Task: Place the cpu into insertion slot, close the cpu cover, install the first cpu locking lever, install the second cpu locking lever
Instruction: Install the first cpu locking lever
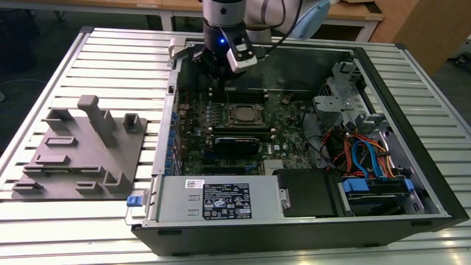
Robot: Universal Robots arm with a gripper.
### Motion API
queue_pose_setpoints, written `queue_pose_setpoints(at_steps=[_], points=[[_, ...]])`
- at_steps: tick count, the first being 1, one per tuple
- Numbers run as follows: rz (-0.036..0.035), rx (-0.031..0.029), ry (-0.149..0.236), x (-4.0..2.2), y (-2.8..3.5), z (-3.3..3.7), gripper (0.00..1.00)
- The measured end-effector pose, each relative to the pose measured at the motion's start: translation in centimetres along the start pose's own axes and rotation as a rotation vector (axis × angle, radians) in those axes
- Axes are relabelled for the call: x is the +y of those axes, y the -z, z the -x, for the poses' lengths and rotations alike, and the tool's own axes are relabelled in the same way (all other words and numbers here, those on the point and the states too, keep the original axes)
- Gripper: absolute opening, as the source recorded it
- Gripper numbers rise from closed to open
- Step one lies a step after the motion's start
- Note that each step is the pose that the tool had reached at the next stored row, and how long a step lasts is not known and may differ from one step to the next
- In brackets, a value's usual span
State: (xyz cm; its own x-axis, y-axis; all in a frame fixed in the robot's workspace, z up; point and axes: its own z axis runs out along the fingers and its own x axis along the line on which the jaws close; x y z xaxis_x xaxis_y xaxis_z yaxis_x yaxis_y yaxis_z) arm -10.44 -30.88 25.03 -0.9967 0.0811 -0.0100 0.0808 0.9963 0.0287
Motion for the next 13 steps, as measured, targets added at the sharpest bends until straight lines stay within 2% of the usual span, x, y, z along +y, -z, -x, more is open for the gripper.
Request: queue_pose_setpoints(at_steps=[3,13], points=[[0.0021,0.0009,0.025,0.0,0.0,0.08,0.11],[0.0103,0.0017,0.032,0.06,-0.01,0.81,0.11]])
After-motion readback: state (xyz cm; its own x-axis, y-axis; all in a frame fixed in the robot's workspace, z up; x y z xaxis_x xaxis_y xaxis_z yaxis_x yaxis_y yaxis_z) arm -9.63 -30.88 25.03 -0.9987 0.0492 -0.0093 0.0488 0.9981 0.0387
